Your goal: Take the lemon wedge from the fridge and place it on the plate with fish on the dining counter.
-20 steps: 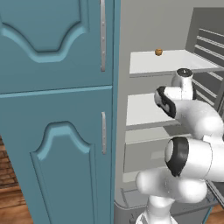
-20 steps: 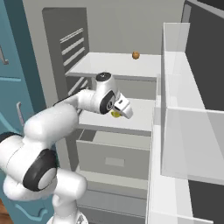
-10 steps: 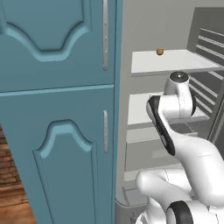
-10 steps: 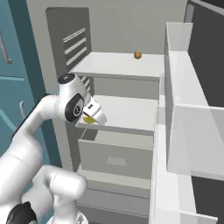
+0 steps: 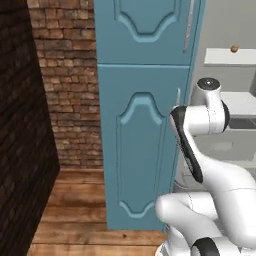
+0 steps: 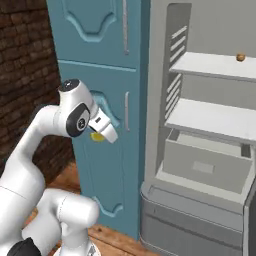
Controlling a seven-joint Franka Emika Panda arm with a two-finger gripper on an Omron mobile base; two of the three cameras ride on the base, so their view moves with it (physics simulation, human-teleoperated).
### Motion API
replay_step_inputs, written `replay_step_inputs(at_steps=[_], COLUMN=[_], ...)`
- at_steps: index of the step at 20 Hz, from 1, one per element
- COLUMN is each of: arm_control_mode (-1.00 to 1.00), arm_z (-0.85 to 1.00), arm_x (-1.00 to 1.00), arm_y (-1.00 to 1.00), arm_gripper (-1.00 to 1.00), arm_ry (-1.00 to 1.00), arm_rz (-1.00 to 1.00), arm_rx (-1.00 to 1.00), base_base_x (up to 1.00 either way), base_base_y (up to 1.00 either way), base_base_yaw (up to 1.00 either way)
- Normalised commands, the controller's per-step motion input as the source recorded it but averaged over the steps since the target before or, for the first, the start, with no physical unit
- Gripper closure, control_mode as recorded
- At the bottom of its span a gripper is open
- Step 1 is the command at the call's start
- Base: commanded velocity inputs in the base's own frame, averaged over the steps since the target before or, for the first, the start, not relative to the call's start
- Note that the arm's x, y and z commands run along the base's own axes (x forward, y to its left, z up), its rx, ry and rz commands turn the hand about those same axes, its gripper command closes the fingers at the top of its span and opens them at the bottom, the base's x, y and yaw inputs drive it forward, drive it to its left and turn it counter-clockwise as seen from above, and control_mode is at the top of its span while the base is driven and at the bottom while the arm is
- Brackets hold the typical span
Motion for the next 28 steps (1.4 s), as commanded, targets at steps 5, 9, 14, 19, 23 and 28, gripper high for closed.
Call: replay_step_inputs(at_steps=[5,9,14,19,23,28], arm_control_mode=[1.00,1.00,1.00,1.00,1.00,1.00], arm_z=[0.00,0.00,0.00,0.00,0.00,0.00], arm_x=[0.00,0.00,0.00,0.00,0.00,0.00], arm_y=[0.00,0.00,0.00,0.00,0.00,0.00], arm_gripper=[1.00,1.00,1.00,1.00,1.00,1.00], arm_ry=[0.00,0.00,0.00,0.00,0.00,0.00], arm_rz=[0.00,0.00,0.00,0.00,0.00,0.00], arm_rx=[0.00,0.00,0.00,0.00,0.00,0.00], base_base_x=[0.00,0.00,0.01,0.00,0.00,0.00], base_base_y=[0.20,0.24,0.28,0.27,0.26,0.25], base_base_yaw=[0.92,0.87,0.84,0.93,0.93,0.94])
